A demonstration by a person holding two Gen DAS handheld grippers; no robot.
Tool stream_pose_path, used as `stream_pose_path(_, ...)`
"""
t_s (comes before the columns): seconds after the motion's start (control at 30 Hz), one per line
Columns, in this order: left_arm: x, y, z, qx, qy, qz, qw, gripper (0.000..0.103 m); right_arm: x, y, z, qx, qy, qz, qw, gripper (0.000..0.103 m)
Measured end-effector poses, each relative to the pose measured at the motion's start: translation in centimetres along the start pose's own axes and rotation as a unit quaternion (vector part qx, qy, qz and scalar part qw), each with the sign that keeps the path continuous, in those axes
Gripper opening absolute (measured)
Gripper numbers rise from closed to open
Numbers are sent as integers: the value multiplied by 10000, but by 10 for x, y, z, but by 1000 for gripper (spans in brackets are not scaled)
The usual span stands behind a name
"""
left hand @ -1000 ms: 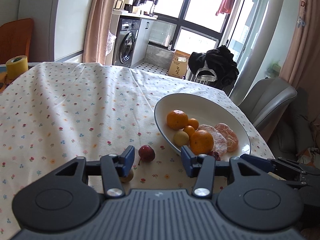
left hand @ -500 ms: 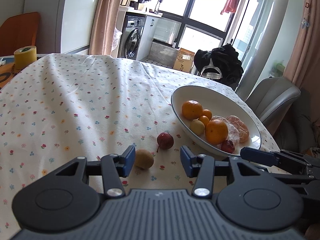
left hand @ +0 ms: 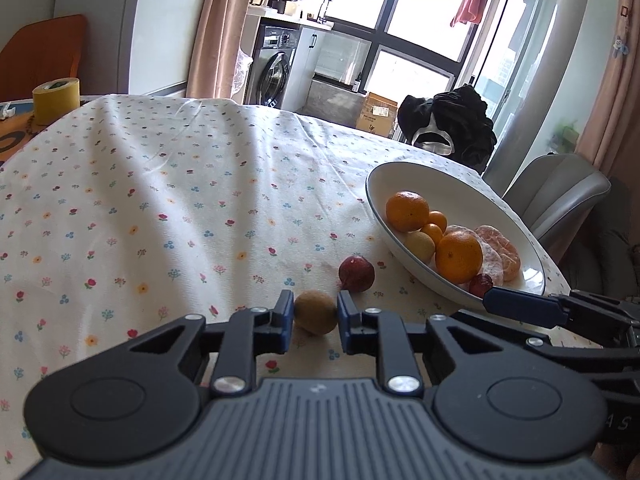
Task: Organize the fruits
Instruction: 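Grasp the second kiwi with the left tool while the right tool grasps the other red plum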
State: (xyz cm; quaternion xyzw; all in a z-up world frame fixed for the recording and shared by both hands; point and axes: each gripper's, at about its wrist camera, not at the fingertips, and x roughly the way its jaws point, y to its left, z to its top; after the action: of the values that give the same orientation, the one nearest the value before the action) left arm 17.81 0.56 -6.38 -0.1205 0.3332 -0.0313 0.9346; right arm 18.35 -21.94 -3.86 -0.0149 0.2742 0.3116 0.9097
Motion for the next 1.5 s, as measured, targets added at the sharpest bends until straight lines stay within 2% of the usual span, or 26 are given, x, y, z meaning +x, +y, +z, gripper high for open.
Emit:
stream_pose_path(0.63, -24, 28, 2, -210, -224, 207, 9993, 21, 31, 22, 3, -109, 212, 129, 9996, 51)
stream_pose_path(1.2, -51, 51, -10, -393, -361, 241, 9983, 21, 73, 45, 15, -329, 499, -418, 9973, 47)
stream_pose_path(1.37, -52, 55, -12, -437, -378, 246, 9980, 21, 78, 47, 17, -355, 482, -515, 9969, 40)
stream_pose_path(1.4, -52, 56, -12, -443, -379, 246, 9980, 21, 80, 47, 18, -360, 475, -554, 9967, 33)
stream_pose_path(1.43, -52, 56, -12, -449, -380, 247, 9980, 21, 80, 46, 19, -383, 466, -606, 9963, 22)
stream_pose_path(1.5, -52, 56, -12, -450, -385, 253, 9979, 21, 80, 45, 20, -364, 487, -568, 9965, 22)
